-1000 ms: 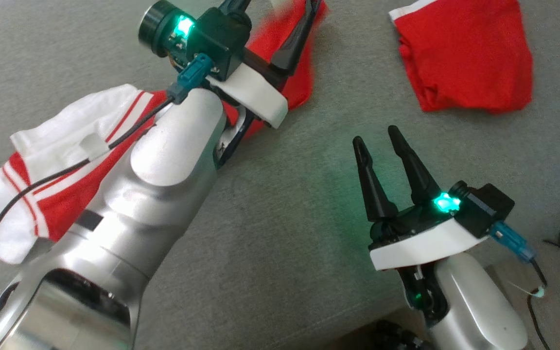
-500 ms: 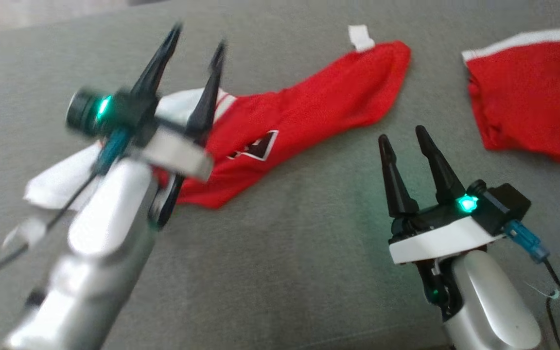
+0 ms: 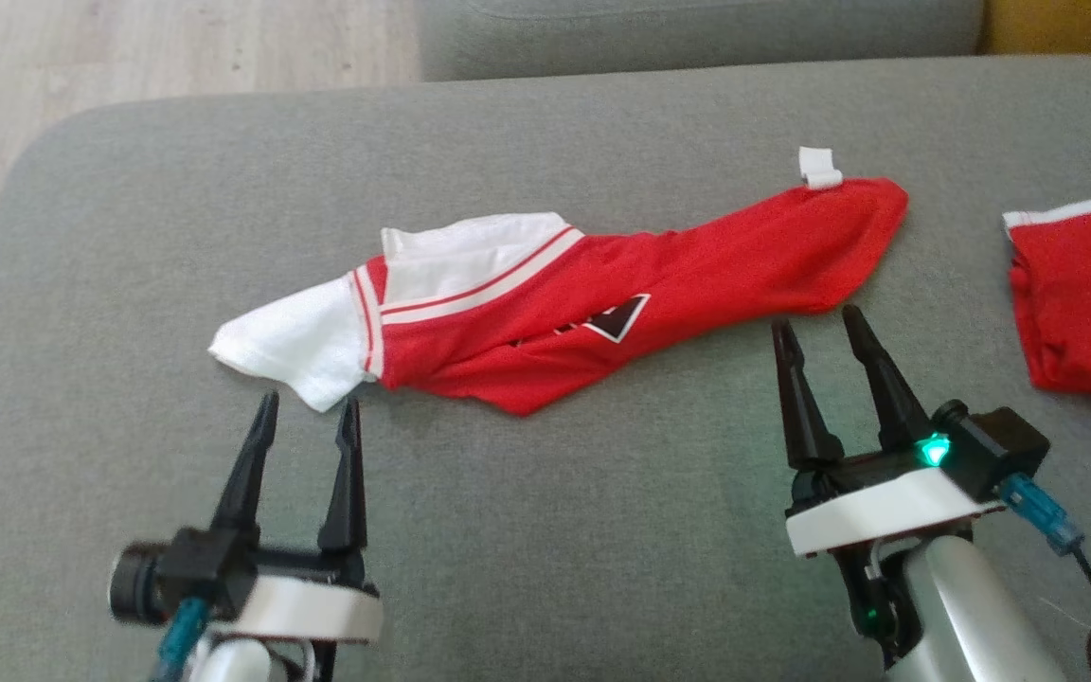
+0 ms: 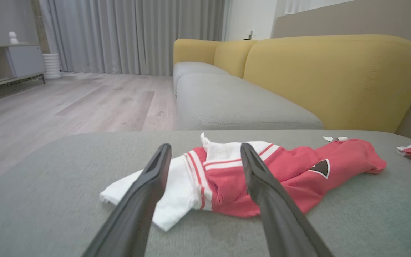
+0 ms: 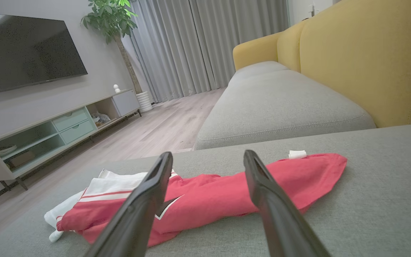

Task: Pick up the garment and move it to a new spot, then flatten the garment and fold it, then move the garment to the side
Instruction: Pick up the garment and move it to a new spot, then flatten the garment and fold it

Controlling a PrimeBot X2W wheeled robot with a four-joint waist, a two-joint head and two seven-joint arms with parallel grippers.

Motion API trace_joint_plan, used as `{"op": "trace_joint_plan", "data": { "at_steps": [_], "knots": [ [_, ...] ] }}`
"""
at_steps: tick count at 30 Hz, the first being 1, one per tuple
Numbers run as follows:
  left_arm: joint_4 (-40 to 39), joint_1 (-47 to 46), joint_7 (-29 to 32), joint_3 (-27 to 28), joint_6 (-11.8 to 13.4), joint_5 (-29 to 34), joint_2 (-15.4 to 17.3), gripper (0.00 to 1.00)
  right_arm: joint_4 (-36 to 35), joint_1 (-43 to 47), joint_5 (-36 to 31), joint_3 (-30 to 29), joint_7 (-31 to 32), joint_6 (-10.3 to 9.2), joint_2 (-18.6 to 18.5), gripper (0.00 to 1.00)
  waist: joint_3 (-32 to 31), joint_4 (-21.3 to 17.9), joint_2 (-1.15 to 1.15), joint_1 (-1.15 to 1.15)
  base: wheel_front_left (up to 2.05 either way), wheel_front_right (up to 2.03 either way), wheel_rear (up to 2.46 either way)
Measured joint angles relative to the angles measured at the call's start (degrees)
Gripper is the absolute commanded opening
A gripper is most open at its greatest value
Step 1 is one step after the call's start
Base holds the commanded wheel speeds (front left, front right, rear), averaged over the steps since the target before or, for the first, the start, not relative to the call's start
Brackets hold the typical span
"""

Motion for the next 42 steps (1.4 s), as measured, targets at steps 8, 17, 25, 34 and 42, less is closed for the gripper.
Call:
{"op": "trace_joint_plan", "data": {
  "at_steps": [8, 17, 25, 34, 42],
  "knots": [
    [0.44, 1.74, 0.0, 1.55, -3.87, 3.69, -1.56, 1.0, 0.58, 1.15, -0.09, 0.43, 0.0, 0.0, 0.01, 1.0, -0.44, 0.32, 0.0, 0.01, 0.0, 0.0, 0.0],
    [5.41, -10.16, 2.83, -0.14, -9.78, 6.53, 2.25, 1.0, -0.47, 0.53, 0.42, 0.99, 0.0, 0.0, 0.01, 1.0, 4.8, -2.19, 0.0, 0.02, 0.0, 0.0, 0.0],
    [12.68, -24.34, 13.39, -1.38, -12.98, 6.24, 6.94, 1.0, -1.85, -2.92, 1.58, 1.07, 0.0, 0.01, 0.01, 1.0, 9.63, -5.81, 0.0, 0.03, 0.0, 0.0, 0.0],
    [19.92, -27.74, 15.11, -2.02, -13.97, 4.66, 7.72, 1.0, -2.16, -2.97, 2.37, 1.05, 0.0, 0.0, 0.0, 1.0, 12.83, -9.29, 0.0, 0.03, 0.0, 0.0, 0.0],
    [23.06, -30.21, 13.02, -2.25, -12.99, 4.75, 7.58, 1.0, -2.31, -2.97, 2.32, 1.0, 0.0, 0.0, 0.01, 1.0, 12.94, -9.28, 0.0, 0.02, 0.0, 0.0, 0.0]
  ]
}}
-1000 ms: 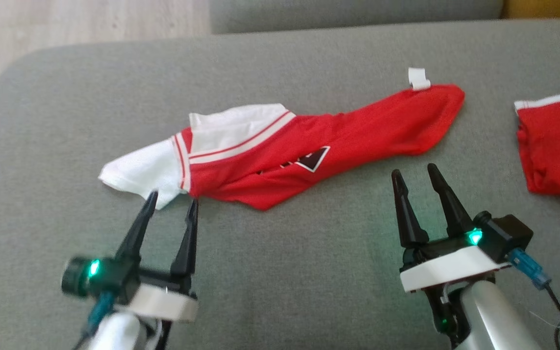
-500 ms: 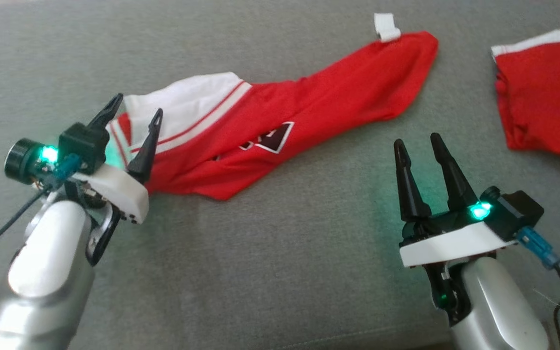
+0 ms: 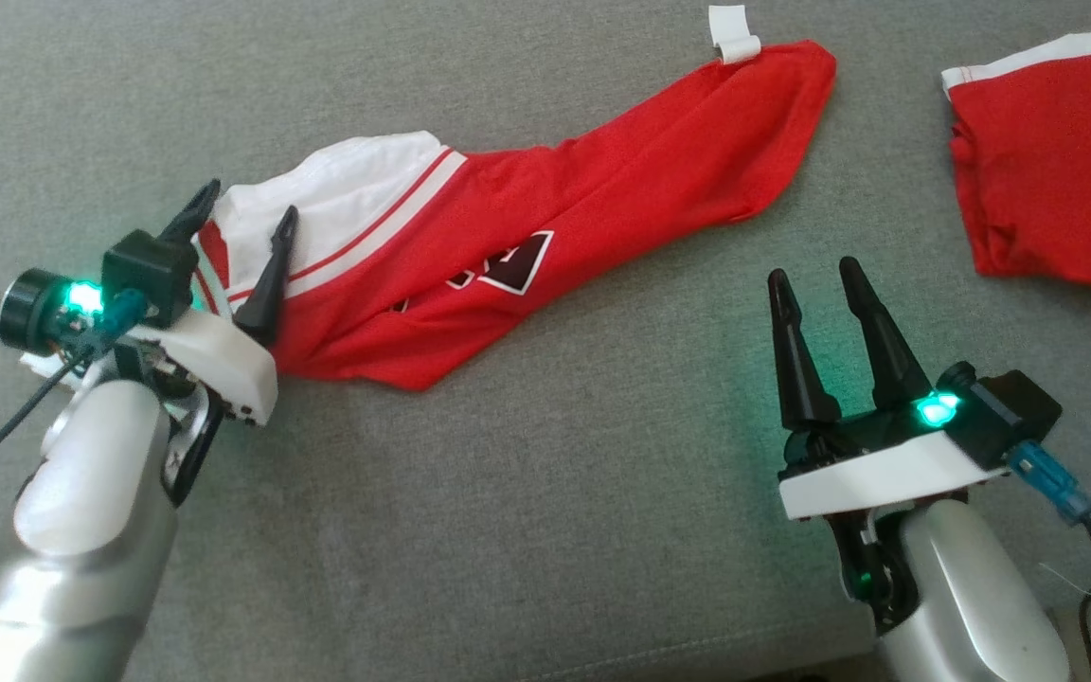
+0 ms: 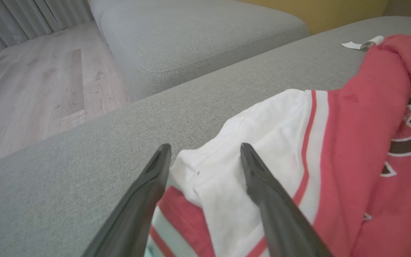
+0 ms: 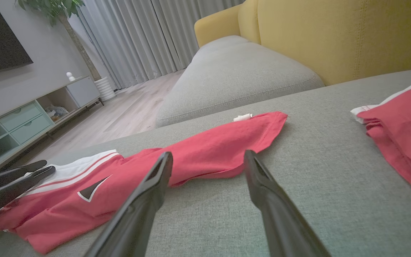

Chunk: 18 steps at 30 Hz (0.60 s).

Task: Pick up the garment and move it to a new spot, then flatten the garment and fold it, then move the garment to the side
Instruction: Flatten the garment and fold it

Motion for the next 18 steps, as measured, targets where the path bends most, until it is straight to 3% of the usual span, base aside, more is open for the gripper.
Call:
{"op": "trace_joint_plan", "data": {
  "at_steps": [1, 2, 3, 4, 18],
  "knots": [
    [0.32, -0.07, -0.1, -0.16, 0.03, 0.01, -0.07, 0.94, 0.0, 0.0, 0.0, 0.01, 0.0, 0.0, 0.0, 1.0, -0.08, 0.11, 0.0, 0.0, 0.0, 0.0, 0.0],
    [0.71, -0.14, -0.16, -0.47, 0.03, 0.01, -0.12, 0.57, 0.01, 0.0, -0.02, 0.01, 0.0, 0.0, 0.0, 1.0, -0.16, 0.21, 0.0, 0.0, 0.0, 0.0, 0.0],
    [1.14, -0.2, -0.14, -1.05, 0.03, 0.01, -0.12, 0.33, 0.03, 0.0, -0.18, 0.01, 0.0, 0.0, 0.0, 1.0, -0.24, 0.32, 0.0, 0.0, 0.0, 0.0, 0.0],
    [1.47, -0.2, -0.13, -1.43, 0.02, 0.0, -0.16, 0.02, 0.03, 0.0, -0.38, 0.02, 0.0, 0.0, 0.0, 1.0, -0.32, 0.42, 0.0, 0.0, 0.0, 0.0, 0.0],
    [-3.39, -3.47, -4.54, -3.44, -0.56, 0.02, 0.46, 0.0, 0.53, 0.0, -0.22, 1.07, 0.0, 0.0, 0.0, 1.0, -2.28, -0.08, 0.0, 0.0, 0.0, 0.0, 0.0]
  ]
}}
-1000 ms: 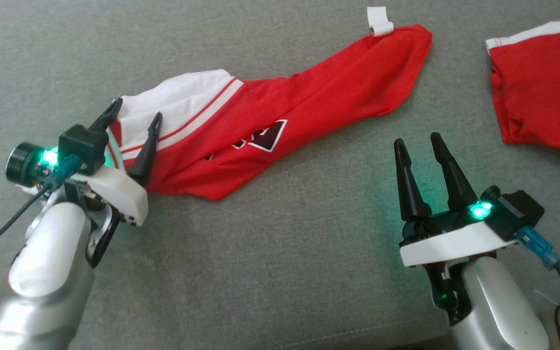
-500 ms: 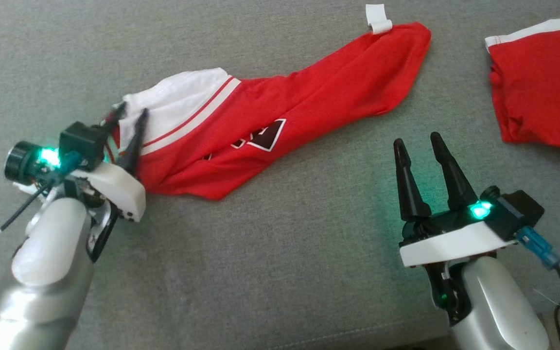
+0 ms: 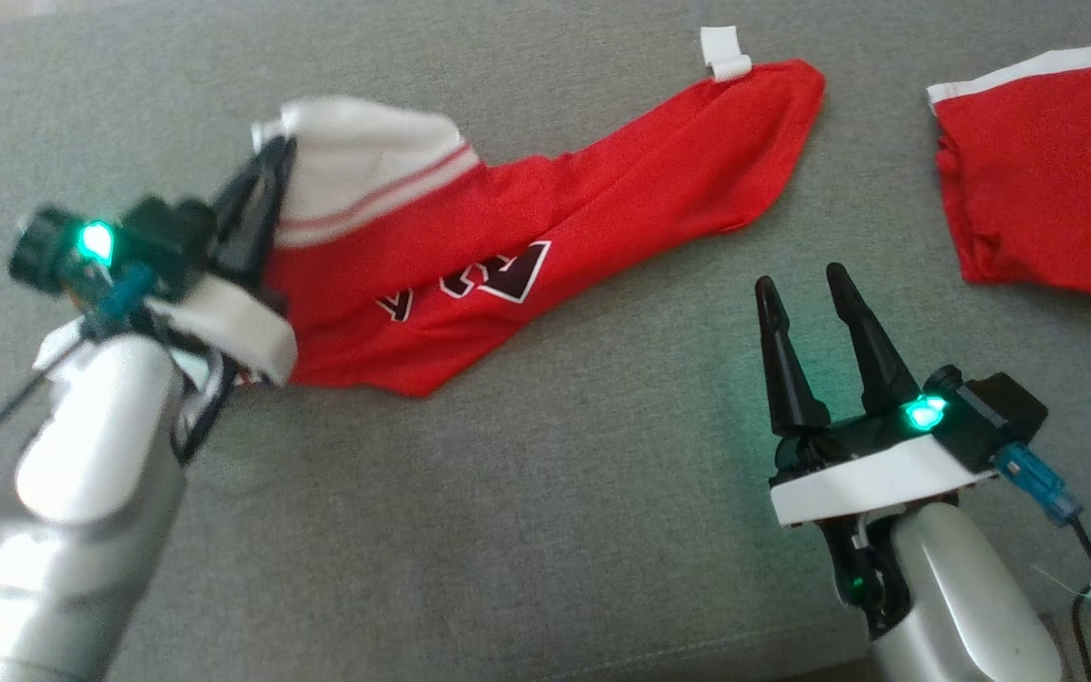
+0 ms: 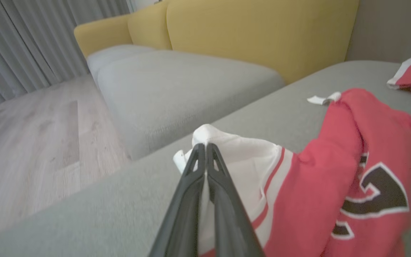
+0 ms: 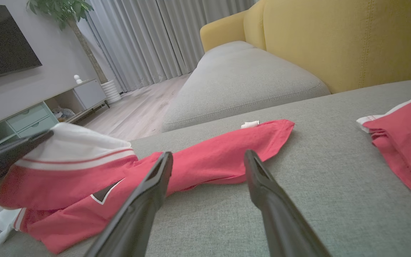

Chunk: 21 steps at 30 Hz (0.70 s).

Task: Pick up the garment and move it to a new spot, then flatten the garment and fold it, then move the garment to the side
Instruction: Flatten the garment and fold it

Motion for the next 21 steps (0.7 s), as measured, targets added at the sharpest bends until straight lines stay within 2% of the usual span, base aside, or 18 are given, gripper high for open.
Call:
{"op": "trace_joint_plan", "data": {
  "at_steps": [7, 13, 20, 21],
  "knots": [
    [-2.53, -10.74, 2.72, 0.48, -0.45, -0.11, 4.27, 0.0, -0.35, -0.43, 1.24, 0.87, 0.0, 0.0, 0.0, 1.0, 1.05, -2.2, 0.0, 0.0, 0.0, 0.0, 0.0],
    [4.89, -22.3, 4.15, 4.07, -0.34, -0.37, 8.83, 0.0, -1.54, -2.58, 2.42, 2.6, 0.0, 0.0, 0.0, 1.0, 3.97, -5.07, 0.0, 0.0, 0.0, 0.0, 0.0],
    [16.29, -32.82, 0.69, 8.01, 4.69, 1.19, 12.61, 0.0, -2.4, -3.39, 2.94, 3.54, 0.0, 0.0, 0.0, 1.0, 7.62, -8.17, 0.0, 0.01, 0.0, 0.0, 0.0],
    [16.29, -32.82, 0.69, 8.01, 4.69, 1.19, 12.61, 0.0, -2.4, -3.39, 2.94, 3.54, 0.0, 0.0, 0.0, 1.0, 7.62, -8.17, 0.0, 0.01, 0.0, 0.0, 0.0]
  ]
}}
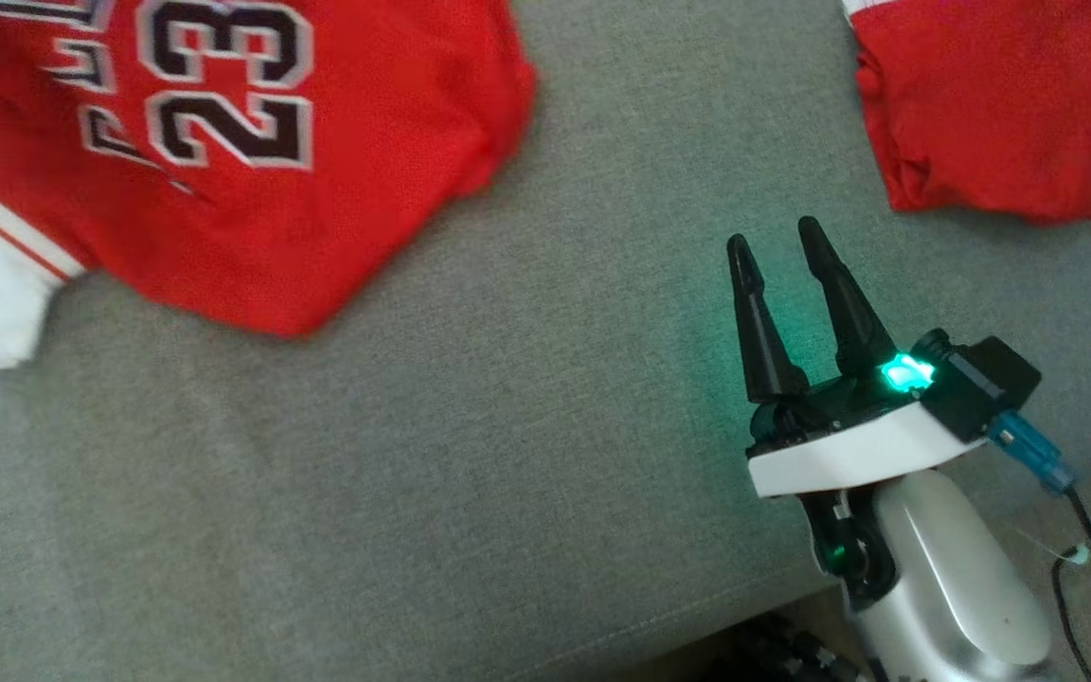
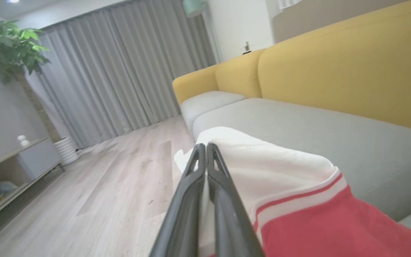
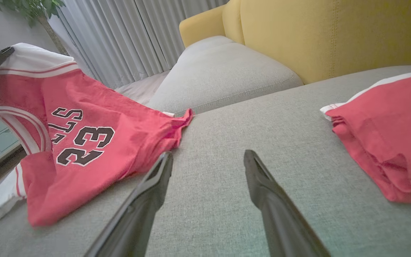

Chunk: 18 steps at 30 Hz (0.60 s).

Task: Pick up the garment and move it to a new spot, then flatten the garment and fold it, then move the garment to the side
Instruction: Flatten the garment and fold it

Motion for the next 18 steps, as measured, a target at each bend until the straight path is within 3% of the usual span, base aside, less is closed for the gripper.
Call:
{"op": "trace_joint_plan", "data": {
  "at_steps": [3, 4, 5, 11, 18],
  "knots": [
    [4.69, -1.03, -1.23, 0.35, 1.02, -0.01, 0.96, 0.0, -0.02, 0.01, -0.02, 0.05, 0.0, 0.0, 0.0, 1.0, 0.79, -0.47, 0.0, 0.0, 0.0, 0.0, 0.0],
    [6.1, -0.98, -1.76, 0.33, 1.03, -0.01, 0.94, 0.85, 0.0, 0.01, -0.03, 0.03, 0.0, 0.0, 0.0, 1.0, 0.83, -0.33, 0.0, 0.0, 0.0, 0.0, 0.0],
    [7.44, -0.89, -2.24, 0.29, 1.03, -0.01, 0.81, 1.0, -0.01, 0.01, -0.12, 0.01, 0.0, 0.0, 0.0, 1.0, 0.79, -0.05, 0.0, 0.0, 0.0, 0.0, 0.0],
    [10.87, 0.07, -6.97, -0.09, 0.78, -0.12, -1.93, 1.0, 0.2, 0.01, -1.72, -0.35, 0.0, 0.0, 0.0, 1.0, -0.08, 2.52, 0.0, -0.01, 0.0, 0.0, 0.0],
    [8.17, 6.88, -8.93, -0.38, -1.83, -2.21, -6.53, 1.0, 1.54, 0.2, -3.78, -1.58, 0.0, 0.0, 0.0, 1.0, -3.35, 5.93, 0.0, -0.01, 0.0, 0.0, 0.0]
  ]
}}
